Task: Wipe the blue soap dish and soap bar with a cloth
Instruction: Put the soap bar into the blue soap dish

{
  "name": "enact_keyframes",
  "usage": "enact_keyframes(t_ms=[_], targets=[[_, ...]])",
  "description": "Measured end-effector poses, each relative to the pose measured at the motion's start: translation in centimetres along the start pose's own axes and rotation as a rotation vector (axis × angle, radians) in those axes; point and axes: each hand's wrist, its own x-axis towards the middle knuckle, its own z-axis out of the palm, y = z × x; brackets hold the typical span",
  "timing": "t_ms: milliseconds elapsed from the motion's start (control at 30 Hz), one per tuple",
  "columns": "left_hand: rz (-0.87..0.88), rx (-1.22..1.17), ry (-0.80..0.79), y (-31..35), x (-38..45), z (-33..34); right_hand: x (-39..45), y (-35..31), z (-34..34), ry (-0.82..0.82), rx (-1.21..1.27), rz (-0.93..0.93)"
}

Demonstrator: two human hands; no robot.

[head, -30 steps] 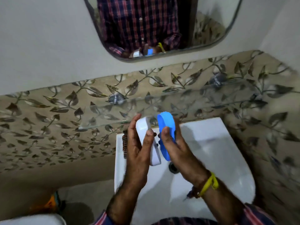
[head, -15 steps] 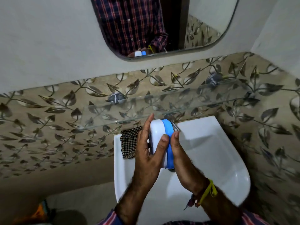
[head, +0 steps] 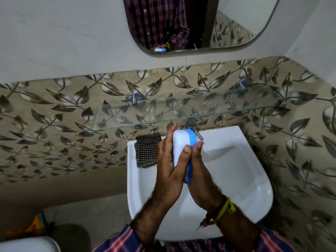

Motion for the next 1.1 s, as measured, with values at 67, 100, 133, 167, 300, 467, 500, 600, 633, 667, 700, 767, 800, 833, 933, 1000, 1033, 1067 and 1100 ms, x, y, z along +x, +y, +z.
enact_keyframes(t_ms=[67, 100, 133, 167, 300, 467, 500, 600, 633, 667, 700, 767, 800, 833, 933, 1000, 1033, 1067, 1100], targets=[[-0.017, -0.001, -0.01, 0.1, -0.1, 0.0, -0.1, 0.6, -0.3, 0.017, 0.078, 0.006], [-0.026, 0.005, -0.019, 0.1, -0.2, 0.0, -0.1, 0.8, -0.4, 0.009, 0.104, 0.012], [-0.037, 0.014, -0.036, 0.1, -0.3, 0.1, -0.1, 0.9, -0.4, 0.002, 0.102, 0.02], [-0.047, 0.024, -0.058, 0.1, -0.4, 0.1, 0.0, 1.0, -0.5, 0.014, 0.074, 0.027], [-0.095, 0.07, -0.177, 0.7, 0.5, -0.3, 0.7, 0.9, -0.6, 0.011, 0.129, 0.027], [-0.093, 0.094, -0.492, 3.1, 3.8, -3.6, 1.8, -1.3, -0.9, 0.006, 0.092, -0.047], [-0.113, 0.073, -0.51, 3.6, 4.4, -4.3, 2.1, -1.9, -1.2, 0.018, 0.022, -0.077], [-0.08, 0.238, -0.538, 4.7, 5.7, -5.6, 2.5, -3.4, -3.4, 0.007, -0.105, -0.157], [-0.045, 0.338, -0.551, 5.2, 6.0, -5.6, 2.6, -4.0, -4.3, -0.021, -0.14, -0.178], [-0.005, 0.42, -0.556, 5.6, 6.2, -5.5, 2.7, -4.6, -5.1, -0.058, -0.168, -0.194], [0.037, 0.464, -0.557, 6.0, 6.5, -5.3, 2.9, -5.2, -5.7, -0.097, -0.182, -0.211], [0.127, 0.475, -0.523, 6.7, 7.1, -5.1, 3.7, -6.1, -6.6, -0.128, -0.178, -0.262], [0.159, 0.475, -0.476, 6.8, 7.5, -5.2, 4.2, -6.4, -6.9, -0.11, -0.168, -0.297], [0.171, 0.464, -0.408, 6.9, 7.9, -5.3, 4.8, -6.6, -7.1, -0.079, -0.151, -0.33], [0.108, 0.292, -0.226, 6.4, 9.6, -5.8, 7.1, -7.4, -7.4, -0.007, -0.092, -0.41], [0.103, 0.252, -0.166, 6.0, 10.9, -5.7, 8.7, -8.1, -7.4, -0.009, -0.12, -0.434], [0.137, 0.28, -0.134, 5.7, 11.7, -5.6, 9.5, -8.5, -7.6, -0.018, -0.174, -0.444], [0.188, 0.333, -0.107, 5.5, 12.5, -5.5, 10.4, -8.9, -8.0, -0.029, -0.245, -0.447], [0.238, 0.39, -0.089, 5.2, 13.4, -5.5, 11.2, -9.1, -8.4, -0.035, -0.329, -0.443]])
